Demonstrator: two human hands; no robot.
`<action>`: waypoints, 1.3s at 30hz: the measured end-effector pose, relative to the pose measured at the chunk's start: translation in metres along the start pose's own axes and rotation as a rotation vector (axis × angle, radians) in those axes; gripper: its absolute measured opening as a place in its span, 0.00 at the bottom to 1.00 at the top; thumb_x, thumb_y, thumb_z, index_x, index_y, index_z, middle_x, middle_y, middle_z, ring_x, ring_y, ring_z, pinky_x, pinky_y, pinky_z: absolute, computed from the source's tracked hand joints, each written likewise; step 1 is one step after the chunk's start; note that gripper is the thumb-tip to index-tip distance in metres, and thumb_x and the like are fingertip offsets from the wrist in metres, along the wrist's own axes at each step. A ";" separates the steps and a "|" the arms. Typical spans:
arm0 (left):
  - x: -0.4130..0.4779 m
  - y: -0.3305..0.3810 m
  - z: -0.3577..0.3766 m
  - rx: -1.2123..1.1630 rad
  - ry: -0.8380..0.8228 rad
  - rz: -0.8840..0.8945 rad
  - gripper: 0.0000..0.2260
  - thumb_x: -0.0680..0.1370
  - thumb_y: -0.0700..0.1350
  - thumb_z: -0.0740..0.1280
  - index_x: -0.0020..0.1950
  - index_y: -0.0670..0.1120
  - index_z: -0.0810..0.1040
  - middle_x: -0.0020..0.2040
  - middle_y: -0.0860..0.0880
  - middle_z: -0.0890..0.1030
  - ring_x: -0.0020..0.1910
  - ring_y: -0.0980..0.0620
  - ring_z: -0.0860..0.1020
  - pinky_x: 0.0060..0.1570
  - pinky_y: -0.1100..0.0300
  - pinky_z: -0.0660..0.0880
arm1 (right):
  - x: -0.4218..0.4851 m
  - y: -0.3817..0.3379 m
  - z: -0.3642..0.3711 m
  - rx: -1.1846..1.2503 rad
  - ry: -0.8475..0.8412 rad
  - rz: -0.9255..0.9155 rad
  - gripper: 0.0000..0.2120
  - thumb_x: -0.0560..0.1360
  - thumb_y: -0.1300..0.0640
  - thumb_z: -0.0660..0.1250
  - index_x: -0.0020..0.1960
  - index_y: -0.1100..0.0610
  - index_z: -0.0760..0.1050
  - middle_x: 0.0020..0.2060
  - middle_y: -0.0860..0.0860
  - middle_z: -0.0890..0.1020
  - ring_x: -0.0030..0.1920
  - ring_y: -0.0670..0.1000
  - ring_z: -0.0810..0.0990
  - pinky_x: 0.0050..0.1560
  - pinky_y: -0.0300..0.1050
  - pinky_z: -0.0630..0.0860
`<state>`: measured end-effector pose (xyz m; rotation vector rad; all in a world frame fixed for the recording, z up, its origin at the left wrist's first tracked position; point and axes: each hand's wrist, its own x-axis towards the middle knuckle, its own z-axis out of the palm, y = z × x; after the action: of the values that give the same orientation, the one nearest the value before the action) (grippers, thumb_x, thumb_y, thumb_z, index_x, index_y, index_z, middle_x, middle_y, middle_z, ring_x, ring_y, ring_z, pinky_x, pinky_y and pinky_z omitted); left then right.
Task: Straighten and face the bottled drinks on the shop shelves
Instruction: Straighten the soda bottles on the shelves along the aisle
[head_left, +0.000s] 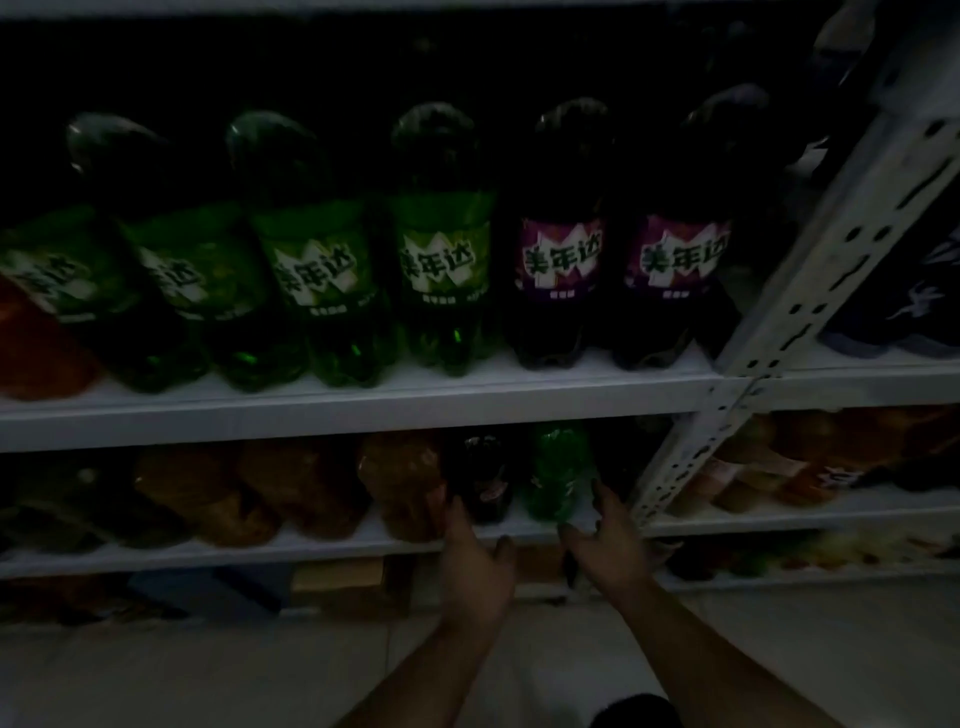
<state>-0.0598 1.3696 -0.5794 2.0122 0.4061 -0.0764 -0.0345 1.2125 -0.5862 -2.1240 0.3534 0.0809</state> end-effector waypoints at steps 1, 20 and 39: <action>0.007 -0.010 0.010 -0.015 0.049 0.014 0.33 0.75 0.39 0.69 0.76 0.43 0.58 0.74 0.47 0.66 0.70 0.49 0.67 0.67 0.62 0.64 | 0.010 0.010 0.006 0.020 -0.002 -0.034 0.33 0.70 0.58 0.72 0.72 0.56 0.63 0.64 0.53 0.73 0.61 0.50 0.72 0.57 0.36 0.67; 0.071 -0.126 0.113 0.058 0.517 0.504 0.34 0.76 0.45 0.68 0.77 0.47 0.54 0.76 0.49 0.58 0.72 0.59 0.55 0.65 0.56 0.64 | 0.071 0.102 0.102 0.081 0.414 -0.333 0.46 0.56 0.36 0.76 0.67 0.50 0.62 0.60 0.48 0.71 0.58 0.48 0.71 0.54 0.44 0.71; 0.071 -0.117 0.108 0.421 0.416 0.502 0.51 0.51 0.44 0.80 0.69 0.30 0.65 0.66 0.31 0.70 0.61 0.30 0.73 0.54 0.41 0.73 | 0.080 0.102 0.091 -0.042 0.396 -0.348 0.44 0.52 0.26 0.68 0.62 0.47 0.70 0.51 0.46 0.71 0.53 0.49 0.74 0.47 0.40 0.68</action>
<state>-0.0170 1.3402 -0.7459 2.4932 0.1337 0.6231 0.0208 1.2189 -0.7347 -2.2068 0.2060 -0.5440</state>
